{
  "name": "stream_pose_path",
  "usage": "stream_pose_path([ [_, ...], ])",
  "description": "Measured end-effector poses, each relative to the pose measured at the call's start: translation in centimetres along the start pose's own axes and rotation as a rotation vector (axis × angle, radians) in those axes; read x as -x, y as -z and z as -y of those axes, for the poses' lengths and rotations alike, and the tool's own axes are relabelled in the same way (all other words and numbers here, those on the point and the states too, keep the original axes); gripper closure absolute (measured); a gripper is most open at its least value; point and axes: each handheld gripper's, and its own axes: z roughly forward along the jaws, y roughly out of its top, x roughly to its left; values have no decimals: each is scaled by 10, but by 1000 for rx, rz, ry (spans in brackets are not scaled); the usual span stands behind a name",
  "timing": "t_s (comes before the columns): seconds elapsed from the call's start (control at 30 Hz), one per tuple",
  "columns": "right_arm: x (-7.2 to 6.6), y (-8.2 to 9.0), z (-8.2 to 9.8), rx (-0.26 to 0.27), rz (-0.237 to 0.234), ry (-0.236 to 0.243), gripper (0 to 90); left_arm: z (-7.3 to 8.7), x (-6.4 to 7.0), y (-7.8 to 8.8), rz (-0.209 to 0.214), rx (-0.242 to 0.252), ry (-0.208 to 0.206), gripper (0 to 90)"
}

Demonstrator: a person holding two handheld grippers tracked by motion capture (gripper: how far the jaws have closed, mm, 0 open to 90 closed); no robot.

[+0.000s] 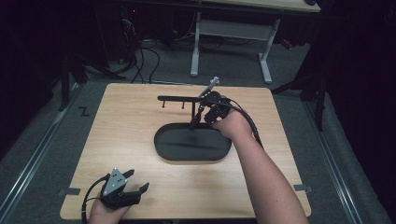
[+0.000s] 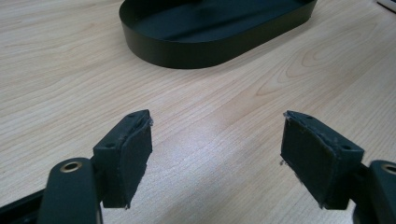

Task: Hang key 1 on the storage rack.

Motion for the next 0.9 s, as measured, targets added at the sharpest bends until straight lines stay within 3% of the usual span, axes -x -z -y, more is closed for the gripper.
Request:
stream_pose_path([
  [0.43, -6, -4, 46, 25, -52, -34, 614, 0, 2, -3, 5, -12, -8, 251],
  [0.6, -10, -6, 69, 43, -56, -27, 605, 0, 3, -4, 8, -15, -10, 251],
  [0.9, -10, -13, 116, 72, -44, -64, 602, 0, 5, -4, 10, -19, -12, 251],
])
